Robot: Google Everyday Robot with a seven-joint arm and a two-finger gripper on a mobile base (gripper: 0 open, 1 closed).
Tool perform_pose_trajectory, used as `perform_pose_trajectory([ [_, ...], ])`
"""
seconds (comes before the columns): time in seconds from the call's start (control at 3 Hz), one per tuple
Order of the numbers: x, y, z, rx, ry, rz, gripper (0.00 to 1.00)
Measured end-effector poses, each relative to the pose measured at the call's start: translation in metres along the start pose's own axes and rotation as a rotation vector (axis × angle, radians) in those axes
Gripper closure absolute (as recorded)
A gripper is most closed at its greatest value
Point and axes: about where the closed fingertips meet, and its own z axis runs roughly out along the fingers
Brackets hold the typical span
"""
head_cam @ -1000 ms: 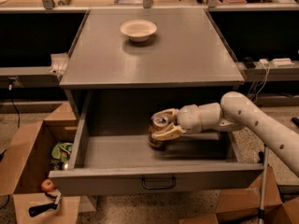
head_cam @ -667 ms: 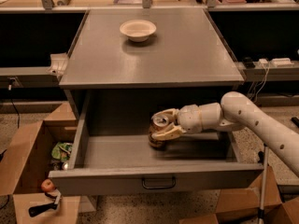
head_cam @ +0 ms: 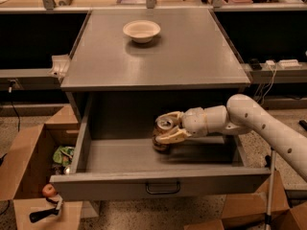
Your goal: Place orange can into top drawer
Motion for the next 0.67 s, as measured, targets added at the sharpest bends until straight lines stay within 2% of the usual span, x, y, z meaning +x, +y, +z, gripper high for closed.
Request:
perform_pose_trajectory([
  [0.33,0.0000,0.0000,0.0001,0.000,0.000,0.000,0.14],
  [0.67,0.0000,0.0000,0.0001,0.000,0.000,0.000,0.00],
])
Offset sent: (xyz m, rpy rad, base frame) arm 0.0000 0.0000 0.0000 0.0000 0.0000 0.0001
